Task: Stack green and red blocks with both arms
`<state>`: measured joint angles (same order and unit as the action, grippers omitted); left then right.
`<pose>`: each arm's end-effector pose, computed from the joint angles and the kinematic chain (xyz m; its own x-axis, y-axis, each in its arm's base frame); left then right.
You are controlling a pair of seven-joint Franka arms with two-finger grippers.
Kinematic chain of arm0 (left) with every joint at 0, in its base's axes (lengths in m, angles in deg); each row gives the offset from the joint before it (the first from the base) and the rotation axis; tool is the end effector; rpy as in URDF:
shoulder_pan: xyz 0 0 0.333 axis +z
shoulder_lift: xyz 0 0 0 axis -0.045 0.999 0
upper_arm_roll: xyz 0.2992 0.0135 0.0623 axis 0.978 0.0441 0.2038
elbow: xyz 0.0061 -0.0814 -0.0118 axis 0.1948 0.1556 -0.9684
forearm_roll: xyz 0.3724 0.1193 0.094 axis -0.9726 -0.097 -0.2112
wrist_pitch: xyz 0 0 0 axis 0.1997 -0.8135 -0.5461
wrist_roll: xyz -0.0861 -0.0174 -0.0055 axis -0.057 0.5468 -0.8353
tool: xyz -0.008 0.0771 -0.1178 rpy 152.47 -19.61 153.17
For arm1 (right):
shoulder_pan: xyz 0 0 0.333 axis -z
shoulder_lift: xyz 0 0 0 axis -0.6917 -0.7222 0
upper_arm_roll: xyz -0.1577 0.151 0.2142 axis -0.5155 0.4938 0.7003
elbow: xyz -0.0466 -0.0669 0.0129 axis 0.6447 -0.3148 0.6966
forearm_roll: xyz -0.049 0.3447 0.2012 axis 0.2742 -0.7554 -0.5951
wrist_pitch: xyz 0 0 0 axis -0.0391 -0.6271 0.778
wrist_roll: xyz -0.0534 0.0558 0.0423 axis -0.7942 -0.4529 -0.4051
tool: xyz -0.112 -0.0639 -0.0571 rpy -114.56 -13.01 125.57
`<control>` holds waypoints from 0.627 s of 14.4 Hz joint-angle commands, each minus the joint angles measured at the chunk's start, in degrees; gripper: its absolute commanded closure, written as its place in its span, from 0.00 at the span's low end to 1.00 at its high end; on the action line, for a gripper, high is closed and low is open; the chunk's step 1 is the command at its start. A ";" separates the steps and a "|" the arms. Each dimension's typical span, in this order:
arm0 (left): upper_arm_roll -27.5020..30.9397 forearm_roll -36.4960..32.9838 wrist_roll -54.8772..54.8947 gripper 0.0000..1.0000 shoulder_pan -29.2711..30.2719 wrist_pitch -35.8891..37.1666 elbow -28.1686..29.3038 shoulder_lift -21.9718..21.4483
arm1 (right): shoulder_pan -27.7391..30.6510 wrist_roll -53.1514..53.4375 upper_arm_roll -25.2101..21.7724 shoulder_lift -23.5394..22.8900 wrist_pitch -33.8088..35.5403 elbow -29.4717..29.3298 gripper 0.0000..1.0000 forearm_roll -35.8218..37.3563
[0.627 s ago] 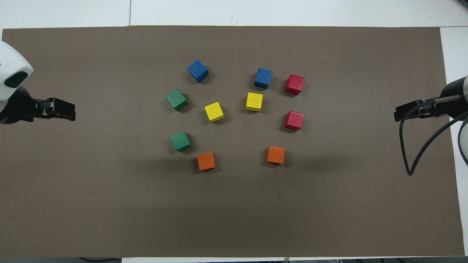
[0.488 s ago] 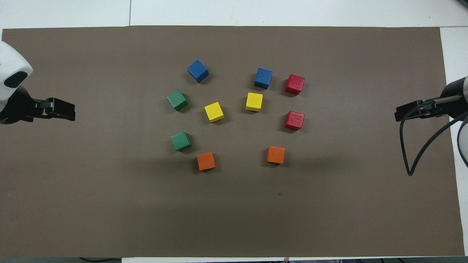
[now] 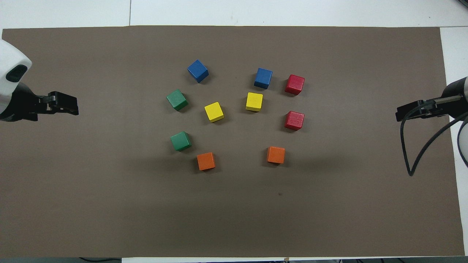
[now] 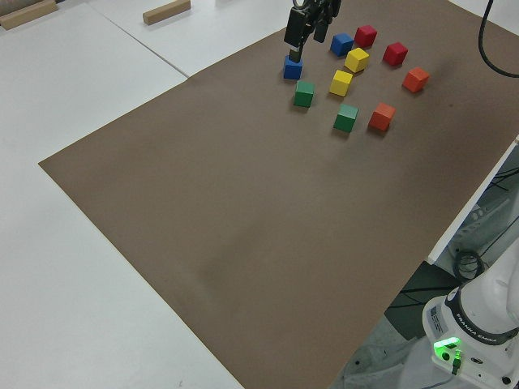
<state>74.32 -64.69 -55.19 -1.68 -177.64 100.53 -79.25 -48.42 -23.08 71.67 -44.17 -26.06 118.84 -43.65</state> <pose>0.5659 -0.0614 0.5394 0.9965 0.0790 0.0287 0.0794 -0.9968 -0.0120 0.5596 -0.0125 0.5379 0.9963 0.0812 -0.0264 0.0815 -0.9966 0.0085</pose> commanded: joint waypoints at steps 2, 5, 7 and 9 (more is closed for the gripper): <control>-0.31 0.61 -9.17 0.00 -4.58 -8.47 4.15 4.59 | 0.70 -0.69 0.69 0.91 0.41 0.64 0.00 0.98; -0.22 0.61 -24.02 0.00 -9.94 -18.20 9.83 6.89 | 0.70 -0.69 0.61 0.91 0.59 0.55 0.00 0.98; -0.22 0.61 -25.64 0.00 -12.84 -24.91 12.85 8.89 | 1.14 -0.69 0.69 0.99 0.67 0.55 0.00 0.98; -0.04 0.43 -26.87 0.00 -15.57 -26.33 13.55 11.11 | 0.71 -0.60 0.69 1.43 0.15 1.51 0.00 1.07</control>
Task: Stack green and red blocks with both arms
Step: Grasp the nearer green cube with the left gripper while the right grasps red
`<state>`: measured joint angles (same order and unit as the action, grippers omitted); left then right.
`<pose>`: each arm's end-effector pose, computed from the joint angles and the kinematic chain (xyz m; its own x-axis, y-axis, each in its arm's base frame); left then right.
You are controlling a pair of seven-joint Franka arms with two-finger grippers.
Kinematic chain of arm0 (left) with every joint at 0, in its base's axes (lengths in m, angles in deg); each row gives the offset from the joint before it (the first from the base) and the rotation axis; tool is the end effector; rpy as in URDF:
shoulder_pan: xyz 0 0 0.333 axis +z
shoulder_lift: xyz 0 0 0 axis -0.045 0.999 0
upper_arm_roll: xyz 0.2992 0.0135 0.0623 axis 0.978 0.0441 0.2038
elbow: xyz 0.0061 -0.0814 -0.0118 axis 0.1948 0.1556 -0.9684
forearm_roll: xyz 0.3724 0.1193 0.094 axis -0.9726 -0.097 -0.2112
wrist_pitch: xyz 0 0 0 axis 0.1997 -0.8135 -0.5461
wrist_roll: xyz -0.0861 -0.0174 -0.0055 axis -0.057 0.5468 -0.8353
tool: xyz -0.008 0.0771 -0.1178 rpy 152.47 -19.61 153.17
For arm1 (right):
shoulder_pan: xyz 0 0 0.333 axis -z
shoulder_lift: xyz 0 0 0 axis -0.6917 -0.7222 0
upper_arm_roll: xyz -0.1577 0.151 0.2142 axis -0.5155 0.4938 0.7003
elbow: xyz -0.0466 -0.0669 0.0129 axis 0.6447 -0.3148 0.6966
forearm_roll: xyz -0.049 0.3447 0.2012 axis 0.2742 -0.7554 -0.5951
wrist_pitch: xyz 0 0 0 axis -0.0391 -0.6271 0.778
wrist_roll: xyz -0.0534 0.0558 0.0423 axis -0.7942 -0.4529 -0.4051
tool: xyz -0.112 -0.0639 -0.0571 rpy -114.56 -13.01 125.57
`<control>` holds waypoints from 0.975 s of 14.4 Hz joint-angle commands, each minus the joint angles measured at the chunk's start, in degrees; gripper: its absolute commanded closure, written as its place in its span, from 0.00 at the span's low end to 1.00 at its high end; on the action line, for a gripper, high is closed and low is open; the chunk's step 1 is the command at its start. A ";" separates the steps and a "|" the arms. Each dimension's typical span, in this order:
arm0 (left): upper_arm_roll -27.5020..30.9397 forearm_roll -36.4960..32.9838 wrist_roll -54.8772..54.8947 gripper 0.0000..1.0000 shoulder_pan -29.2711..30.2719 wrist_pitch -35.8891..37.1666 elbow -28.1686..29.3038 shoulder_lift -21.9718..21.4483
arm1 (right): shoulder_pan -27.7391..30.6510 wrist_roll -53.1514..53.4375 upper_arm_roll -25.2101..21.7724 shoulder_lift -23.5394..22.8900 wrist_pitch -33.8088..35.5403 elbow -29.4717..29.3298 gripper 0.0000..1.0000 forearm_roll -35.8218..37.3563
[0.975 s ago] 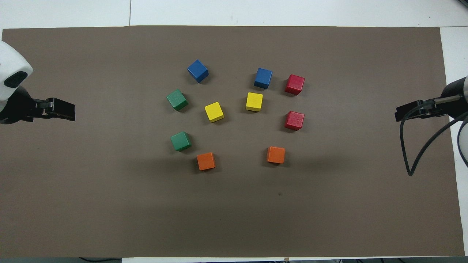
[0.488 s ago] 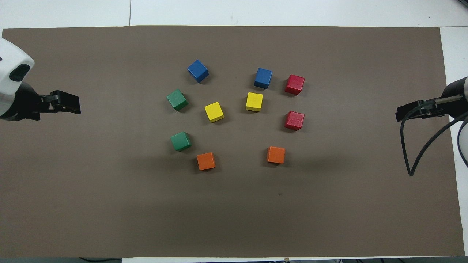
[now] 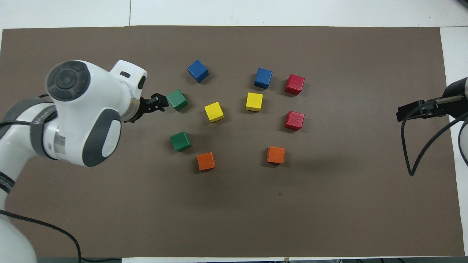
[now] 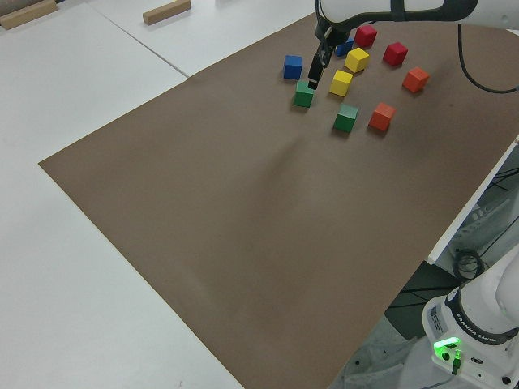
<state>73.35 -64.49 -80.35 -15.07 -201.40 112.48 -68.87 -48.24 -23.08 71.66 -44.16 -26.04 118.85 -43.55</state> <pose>0.5725 -0.2134 0.3689 0.9640 0.2638 0.0349 0.2623 -0.9641 0.0417 0.5594 -0.0146 0.5379 0.9966 0.0781 -0.0269 0.0784 -0.9969 0.0102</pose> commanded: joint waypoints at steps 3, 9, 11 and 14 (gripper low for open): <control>0.83 0.23 -3.82 0.00 -3.32 -7.31 6.68 0.47 | -0.80 7.45 0.88 2.04 -2.42 3.60 0.00 0.61; 0.83 0.14 -9.28 0.00 -7.11 -13.82 11.61 2.93 | -10.55 32.42 1.23 0.12 -10.93 9.84 0.00 -0.09; 0.83 0.06 -9.46 0.00 -7.20 -14.80 13.10 3.28 | -12.22 37.78 1.23 -2.61 -14.27 10.47 0.00 -0.36; 0.83 0.14 -10.34 0.00 -7.46 -16.55 14.34 3.55 | -13.99 40.79 1.23 -4.72 -18.23 11.69 0.00 -0.36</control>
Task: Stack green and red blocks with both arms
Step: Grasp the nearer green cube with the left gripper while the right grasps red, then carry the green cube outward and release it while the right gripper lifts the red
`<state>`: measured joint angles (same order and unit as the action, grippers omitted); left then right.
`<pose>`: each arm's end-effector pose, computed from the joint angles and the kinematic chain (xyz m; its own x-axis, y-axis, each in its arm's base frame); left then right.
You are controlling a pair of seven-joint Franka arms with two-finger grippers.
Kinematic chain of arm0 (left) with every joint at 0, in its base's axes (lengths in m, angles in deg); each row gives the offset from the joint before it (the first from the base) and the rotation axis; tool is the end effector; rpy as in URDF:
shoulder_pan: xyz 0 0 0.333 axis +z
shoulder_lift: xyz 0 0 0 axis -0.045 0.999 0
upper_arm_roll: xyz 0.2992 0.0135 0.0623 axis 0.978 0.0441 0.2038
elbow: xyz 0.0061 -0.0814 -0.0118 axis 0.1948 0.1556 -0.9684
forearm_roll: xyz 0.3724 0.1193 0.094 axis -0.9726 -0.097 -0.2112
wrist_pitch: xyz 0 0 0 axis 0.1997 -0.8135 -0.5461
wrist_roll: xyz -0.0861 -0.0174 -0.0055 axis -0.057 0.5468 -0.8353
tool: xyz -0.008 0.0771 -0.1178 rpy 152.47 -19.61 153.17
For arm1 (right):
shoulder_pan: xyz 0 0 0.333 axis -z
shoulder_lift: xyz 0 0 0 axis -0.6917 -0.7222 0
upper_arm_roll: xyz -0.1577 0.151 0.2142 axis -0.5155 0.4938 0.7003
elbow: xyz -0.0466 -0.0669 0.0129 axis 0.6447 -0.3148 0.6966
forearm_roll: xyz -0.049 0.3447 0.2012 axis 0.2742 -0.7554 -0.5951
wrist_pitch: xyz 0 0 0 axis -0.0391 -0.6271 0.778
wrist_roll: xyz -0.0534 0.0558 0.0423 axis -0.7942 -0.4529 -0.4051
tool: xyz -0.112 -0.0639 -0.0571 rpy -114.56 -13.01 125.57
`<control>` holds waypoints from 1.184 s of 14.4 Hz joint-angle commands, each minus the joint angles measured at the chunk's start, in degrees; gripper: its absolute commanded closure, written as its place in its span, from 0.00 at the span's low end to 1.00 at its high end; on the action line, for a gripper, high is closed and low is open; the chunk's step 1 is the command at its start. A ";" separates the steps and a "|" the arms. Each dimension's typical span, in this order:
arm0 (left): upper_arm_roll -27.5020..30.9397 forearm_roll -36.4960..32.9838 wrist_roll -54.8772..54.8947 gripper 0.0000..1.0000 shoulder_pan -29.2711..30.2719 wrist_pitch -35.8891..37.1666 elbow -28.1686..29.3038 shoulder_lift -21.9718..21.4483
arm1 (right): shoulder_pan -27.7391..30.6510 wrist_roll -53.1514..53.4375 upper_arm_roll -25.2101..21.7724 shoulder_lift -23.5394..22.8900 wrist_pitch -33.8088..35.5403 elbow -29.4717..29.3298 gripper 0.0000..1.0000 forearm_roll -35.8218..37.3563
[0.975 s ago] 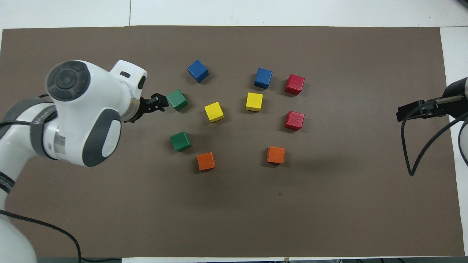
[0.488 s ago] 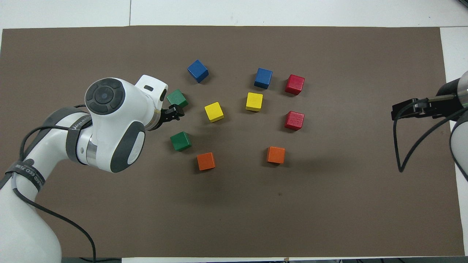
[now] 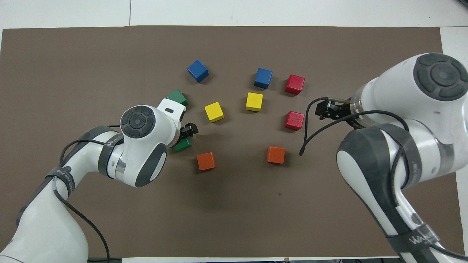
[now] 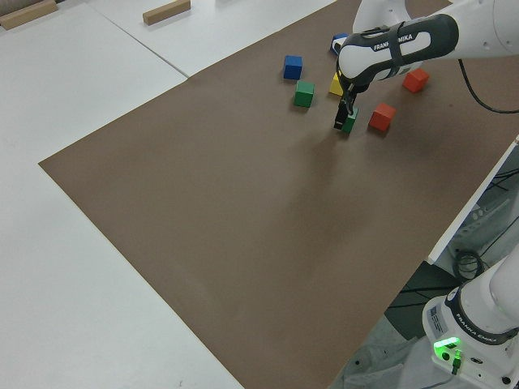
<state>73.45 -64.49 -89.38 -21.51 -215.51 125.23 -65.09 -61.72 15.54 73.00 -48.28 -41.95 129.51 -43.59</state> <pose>0.5120 -0.2615 0.2514 0.9517 0.3070 -0.0091 0.3071 -0.9513 0.0249 0.5654 0.1355 0.4302 0.9450 -0.3271 0.0046 -0.3272 -0.9448 0.0176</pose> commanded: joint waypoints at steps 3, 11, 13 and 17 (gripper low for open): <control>0.82 0.14 -7.79 1.00 -1.63 -2.28 0.98 0.21 | -0.59 3.93 -0.11 -2.36 -5.05 1.74 0.00 -1.71; 1.53 -2.40 37.21 1.00 19.07 10.65 -8.33 -0.85 | -3.75 9.74 -0.11 -7.37 -18.75 7.45 0.00 -1.89; 1.53 -2.49 47.61 1.00 24.18 10.22 -9.74 0.46 | -4.63 11.57 -0.11 -8.78 -20.70 8.16 0.00 -1.89; 1.61 -5.99 50.63 1.00 25.61 6.35 -12.55 5.64 | -5.60 12.38 -0.20 -10.71 -24.47 10.88 0.00 -1.89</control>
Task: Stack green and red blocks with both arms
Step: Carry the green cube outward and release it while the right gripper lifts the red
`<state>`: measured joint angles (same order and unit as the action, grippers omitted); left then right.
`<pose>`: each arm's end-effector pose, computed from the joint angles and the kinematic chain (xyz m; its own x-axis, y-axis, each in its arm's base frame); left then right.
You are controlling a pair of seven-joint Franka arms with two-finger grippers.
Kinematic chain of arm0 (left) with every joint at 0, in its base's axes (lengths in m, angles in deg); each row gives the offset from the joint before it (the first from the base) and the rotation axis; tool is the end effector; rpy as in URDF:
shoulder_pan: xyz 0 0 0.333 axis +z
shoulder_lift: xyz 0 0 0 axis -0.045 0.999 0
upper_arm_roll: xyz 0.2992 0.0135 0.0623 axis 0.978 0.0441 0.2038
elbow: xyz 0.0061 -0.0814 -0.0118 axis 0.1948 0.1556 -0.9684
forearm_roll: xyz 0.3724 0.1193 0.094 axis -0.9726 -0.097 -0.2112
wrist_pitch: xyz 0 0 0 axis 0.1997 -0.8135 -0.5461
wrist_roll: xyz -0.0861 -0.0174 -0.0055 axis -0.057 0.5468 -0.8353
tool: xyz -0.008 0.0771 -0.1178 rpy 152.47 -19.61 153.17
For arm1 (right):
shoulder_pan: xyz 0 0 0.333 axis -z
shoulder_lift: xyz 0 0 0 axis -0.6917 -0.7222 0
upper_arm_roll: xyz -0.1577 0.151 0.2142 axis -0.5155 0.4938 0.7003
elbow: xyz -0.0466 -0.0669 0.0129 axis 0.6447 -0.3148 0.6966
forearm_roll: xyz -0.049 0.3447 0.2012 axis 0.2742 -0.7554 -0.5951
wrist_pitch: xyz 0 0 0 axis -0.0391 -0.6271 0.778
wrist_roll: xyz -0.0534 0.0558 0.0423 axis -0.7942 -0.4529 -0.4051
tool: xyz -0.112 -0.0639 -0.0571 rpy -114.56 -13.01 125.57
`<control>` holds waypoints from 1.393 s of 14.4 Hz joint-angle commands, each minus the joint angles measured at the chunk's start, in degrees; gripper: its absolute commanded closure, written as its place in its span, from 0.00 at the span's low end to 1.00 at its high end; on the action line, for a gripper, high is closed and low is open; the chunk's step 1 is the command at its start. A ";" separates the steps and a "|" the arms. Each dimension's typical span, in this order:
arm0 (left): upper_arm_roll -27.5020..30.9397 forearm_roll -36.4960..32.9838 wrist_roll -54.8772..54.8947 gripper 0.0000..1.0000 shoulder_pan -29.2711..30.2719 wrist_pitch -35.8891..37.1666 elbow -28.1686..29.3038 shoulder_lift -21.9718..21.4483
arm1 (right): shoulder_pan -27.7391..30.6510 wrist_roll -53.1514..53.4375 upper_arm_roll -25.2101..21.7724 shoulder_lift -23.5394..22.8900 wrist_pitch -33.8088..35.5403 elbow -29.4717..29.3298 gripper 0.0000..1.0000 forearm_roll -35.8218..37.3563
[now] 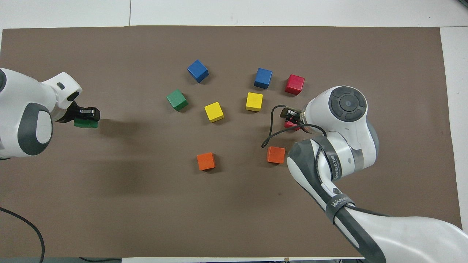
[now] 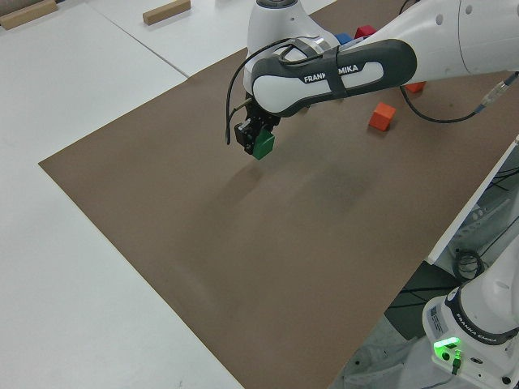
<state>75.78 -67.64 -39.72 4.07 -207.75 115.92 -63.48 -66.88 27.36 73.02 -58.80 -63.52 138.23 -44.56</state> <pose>0.6090 0.0140 0.2934 0.9949 -0.1003 0.0068 -0.1000 -0.9946 -0.0278 0.5657 0.1927 0.2840 0.8982 -0.4382 0.0363 -0.4380 -0.8989 -0.0139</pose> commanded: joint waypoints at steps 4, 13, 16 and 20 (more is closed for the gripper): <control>-0.80 -2.86 0.89 1.00 1.17 -3.96 -2.02 4.83 | -0.44 -0.67 -0.22 -3.35 -6.85 2.16 0.00 -0.84; -0.80 -2.51 -6.58 0.00 1.00 -2.66 -3.32 4.83 | 0.43 -4.35 -0.30 -3.28 -5.56 1.20 1.00 -0.57; -0.89 1.77 -12.77 0.00 -1.71 9.52 -15.93 7.36 | 4.99 -13.73 -0.39 0.58 -1.43 1.20 1.00 -0.57; -0.54 2.51 -47.37 0.00 -14.53 13.26 -27.04 13.60 | 15.35 -31.13 -0.31 2.35 -0.10 2.16 1.00 -0.57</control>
<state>74.27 -64.98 -71.70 -4.38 -196.36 95.71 -56.17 -56.57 4.27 72.06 -57.55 -63.65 138.98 -44.56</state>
